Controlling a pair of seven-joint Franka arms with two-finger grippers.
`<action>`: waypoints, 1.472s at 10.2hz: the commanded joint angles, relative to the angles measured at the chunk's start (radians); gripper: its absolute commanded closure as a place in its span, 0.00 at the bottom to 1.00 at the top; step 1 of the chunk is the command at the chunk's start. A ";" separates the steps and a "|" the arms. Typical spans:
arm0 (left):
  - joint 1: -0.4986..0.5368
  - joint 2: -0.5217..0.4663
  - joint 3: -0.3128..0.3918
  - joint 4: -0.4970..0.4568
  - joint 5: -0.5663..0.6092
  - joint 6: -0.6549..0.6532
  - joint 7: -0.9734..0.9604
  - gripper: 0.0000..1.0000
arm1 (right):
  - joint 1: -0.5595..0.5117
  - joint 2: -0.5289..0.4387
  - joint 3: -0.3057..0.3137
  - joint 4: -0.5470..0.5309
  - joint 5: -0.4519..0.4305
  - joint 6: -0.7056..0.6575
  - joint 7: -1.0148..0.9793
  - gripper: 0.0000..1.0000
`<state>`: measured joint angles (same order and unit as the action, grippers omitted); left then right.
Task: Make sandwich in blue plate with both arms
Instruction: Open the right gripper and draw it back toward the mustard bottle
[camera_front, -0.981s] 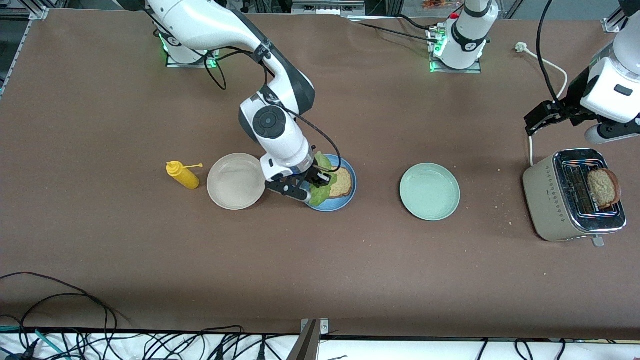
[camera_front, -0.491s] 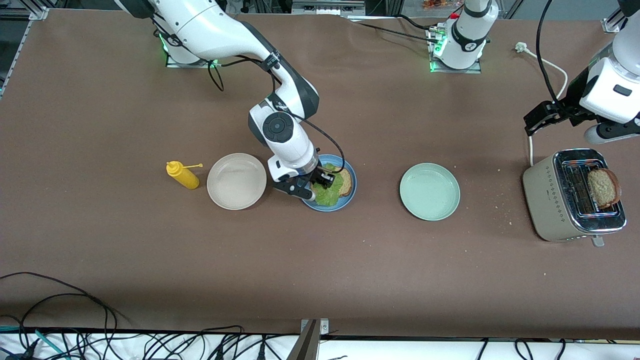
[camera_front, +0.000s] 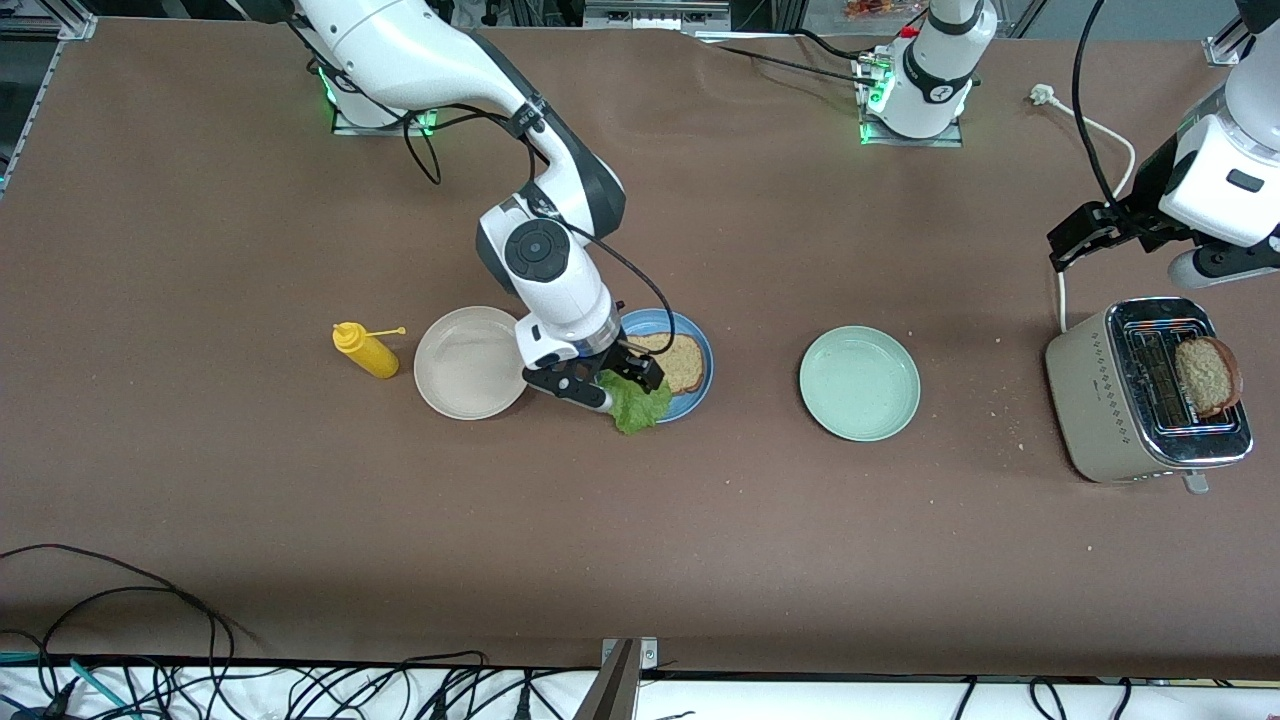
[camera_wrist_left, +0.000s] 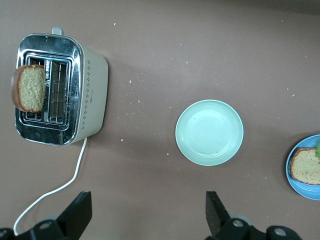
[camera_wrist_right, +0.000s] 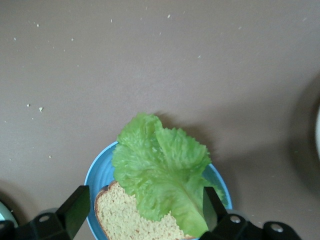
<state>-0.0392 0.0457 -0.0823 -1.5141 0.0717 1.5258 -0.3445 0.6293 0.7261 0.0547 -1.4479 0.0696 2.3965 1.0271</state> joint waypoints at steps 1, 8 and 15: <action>-0.007 0.008 -0.004 0.026 0.033 -0.022 -0.011 0.00 | 0.006 -0.071 -0.041 -0.006 -0.040 -0.138 -0.013 0.00; -0.007 0.008 -0.004 0.026 0.031 -0.022 -0.011 0.00 | 0.001 -0.312 -0.338 -0.015 -0.040 -0.718 -0.728 0.00; 0.001 0.013 0.004 0.029 0.017 -0.015 -0.005 0.00 | -0.045 -0.467 -0.745 -0.302 0.140 -0.671 -1.647 0.00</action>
<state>-0.0385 0.0462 -0.0803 -1.5136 0.0718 1.5255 -0.3449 0.6073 0.2909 -0.6045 -1.6310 0.0975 1.6450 -0.3410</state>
